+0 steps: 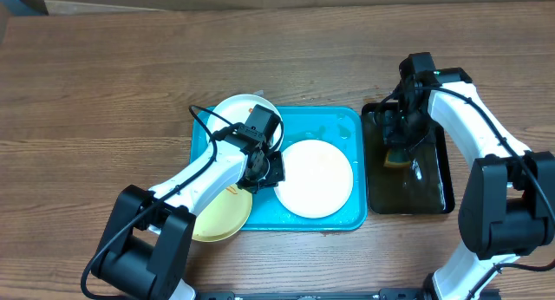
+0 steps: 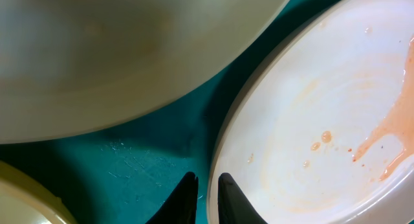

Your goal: Clean dirty plates on tray and stack at the side

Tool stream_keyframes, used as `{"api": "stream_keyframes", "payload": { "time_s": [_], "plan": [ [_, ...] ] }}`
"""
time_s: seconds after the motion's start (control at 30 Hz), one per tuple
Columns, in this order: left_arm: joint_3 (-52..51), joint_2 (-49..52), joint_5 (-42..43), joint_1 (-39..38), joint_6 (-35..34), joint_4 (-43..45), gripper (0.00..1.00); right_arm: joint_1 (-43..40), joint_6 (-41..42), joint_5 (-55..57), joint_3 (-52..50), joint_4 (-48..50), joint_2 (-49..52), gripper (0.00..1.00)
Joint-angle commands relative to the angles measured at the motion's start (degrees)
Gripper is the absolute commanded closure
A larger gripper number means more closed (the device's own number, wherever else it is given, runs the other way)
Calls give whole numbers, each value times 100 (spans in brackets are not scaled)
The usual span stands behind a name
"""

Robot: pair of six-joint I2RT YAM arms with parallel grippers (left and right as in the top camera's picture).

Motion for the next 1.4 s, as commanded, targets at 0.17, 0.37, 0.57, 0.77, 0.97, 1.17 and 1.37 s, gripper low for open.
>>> {"api": "stream_keyframes", "payload": {
  "time_s": [0.17,0.37,0.57,0.77,0.97,1.17,1.37],
  "plan": [
    [-96,37,-160,-136,116,103,87,-9,219,326,160,9,-199,96],
    [-103,39,-229,-190,116,127,90,-9,507,601,229,-22,-201,96],
    [-105,197,-181,-190,114,175,94,28,634,605,761,-431,-201,96],
    [-103,280,-118,-168,114,190,93,61,632,621,935,-555,-201,96],
    [-72,280,-114,-168,114,190,96,278,262,-13,935,-575,-201,96],
    [-48,280,-70,-168,114,186,96,890,-457,-1392,935,-444,-201,96],
    [-48,280,-72,-168,116,181,96,1886,-684,-807,909,-136,-199,96]
  ]
}}
